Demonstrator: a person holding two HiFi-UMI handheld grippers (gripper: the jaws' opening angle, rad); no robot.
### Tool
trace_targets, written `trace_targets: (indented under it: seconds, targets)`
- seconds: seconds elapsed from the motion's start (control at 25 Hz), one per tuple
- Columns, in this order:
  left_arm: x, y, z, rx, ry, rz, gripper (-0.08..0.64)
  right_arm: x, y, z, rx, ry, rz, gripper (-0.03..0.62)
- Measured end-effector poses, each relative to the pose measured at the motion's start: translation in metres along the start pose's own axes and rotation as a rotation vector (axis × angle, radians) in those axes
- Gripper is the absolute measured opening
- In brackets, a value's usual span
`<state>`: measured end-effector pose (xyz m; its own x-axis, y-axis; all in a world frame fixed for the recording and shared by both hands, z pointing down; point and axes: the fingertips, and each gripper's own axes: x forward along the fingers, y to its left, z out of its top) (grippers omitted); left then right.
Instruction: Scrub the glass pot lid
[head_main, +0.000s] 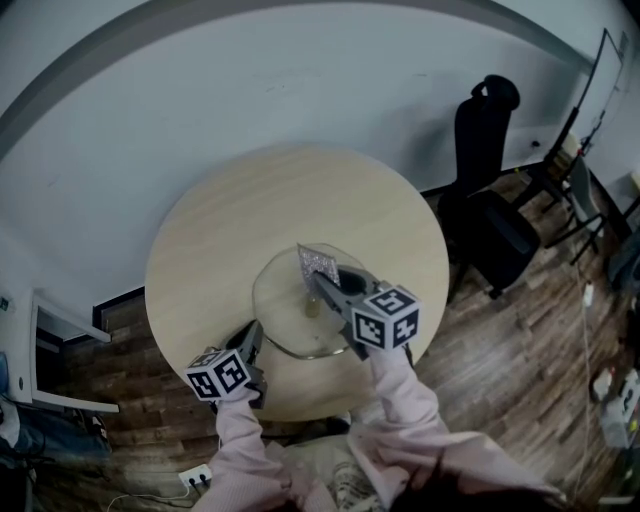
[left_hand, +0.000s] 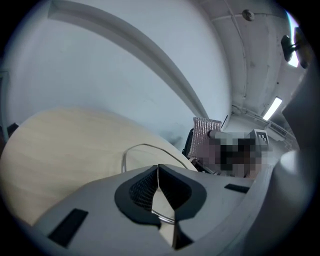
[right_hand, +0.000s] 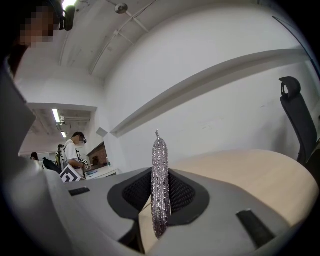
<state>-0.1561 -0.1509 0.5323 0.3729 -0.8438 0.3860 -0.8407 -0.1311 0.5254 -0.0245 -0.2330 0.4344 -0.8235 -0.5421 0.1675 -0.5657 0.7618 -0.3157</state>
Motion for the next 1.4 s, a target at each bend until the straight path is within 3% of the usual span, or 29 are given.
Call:
trace_targets:
  seconds: [0.48, 0.68, 0.8, 0.92, 1.4]
  targets:
    - [0.011, 0.046, -0.026, -0.183, 0.034, 0.005, 0.061, 0.019, -0.013, -0.004, -0.017, 0.034, -0.049, 0.075]
    - [0.018, 0.052, -0.033, -0.285, 0.035, -0.044, 0.13, 0.026, -0.02, -0.007, -0.018, 0.051, -0.064, 0.075]
    - [0.018, 0.057, -0.036, -0.347, 0.03, -0.067, 0.133, 0.03, -0.023, -0.008, -0.019, 0.057, -0.07, 0.075]
    - [0.021, 0.059, -0.038, -0.404, 0.027, -0.093, 0.196, 0.033, -0.026, -0.007, -0.023, 0.056, -0.073, 0.075]
    - [0.035, 0.054, -0.057, -0.518, 0.069, -0.185, 0.196, 0.039, -0.043, -0.005, -0.024, 0.07, -0.097, 0.075]
